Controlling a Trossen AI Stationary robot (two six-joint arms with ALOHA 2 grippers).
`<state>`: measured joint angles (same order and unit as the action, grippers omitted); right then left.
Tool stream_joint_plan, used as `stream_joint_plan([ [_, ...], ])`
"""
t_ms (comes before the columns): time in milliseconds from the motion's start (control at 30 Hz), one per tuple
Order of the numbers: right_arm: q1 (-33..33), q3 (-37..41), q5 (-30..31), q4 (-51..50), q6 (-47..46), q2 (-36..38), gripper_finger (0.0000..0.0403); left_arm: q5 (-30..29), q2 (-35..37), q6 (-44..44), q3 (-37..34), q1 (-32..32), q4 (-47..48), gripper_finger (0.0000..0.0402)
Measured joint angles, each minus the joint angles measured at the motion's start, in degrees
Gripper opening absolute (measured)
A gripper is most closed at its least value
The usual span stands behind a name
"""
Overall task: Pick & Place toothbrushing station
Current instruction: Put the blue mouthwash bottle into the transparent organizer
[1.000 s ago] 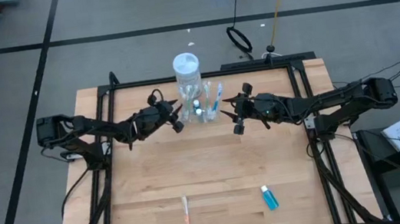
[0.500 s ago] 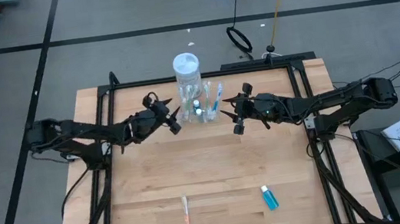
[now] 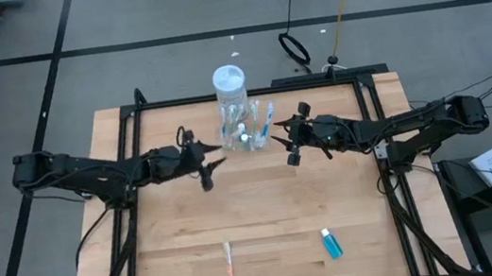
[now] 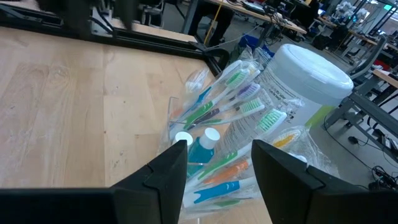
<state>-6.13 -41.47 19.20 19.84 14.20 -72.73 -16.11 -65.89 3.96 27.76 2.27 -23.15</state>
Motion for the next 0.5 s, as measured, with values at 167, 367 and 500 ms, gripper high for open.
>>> stream_joint_plan([
  [167,0.0,0.0,0.0,0.0,0.0,0.0,0.0171,11.2,-0.4,-1.8,0.0,-0.4,1.0,0.0166],
  [367,0.0,0.0,0.0,0.0,0.0,0.0,0.0171,21.5,-0.5,-1.5,0.0,-0.5,1.2,0.0157],
  [500,0.0,0.0,0.0,0.0,0.0,0.0,0.0171,24.0,-0.5,-1.3,0.0,-0.5,1.1,0.0157],
])
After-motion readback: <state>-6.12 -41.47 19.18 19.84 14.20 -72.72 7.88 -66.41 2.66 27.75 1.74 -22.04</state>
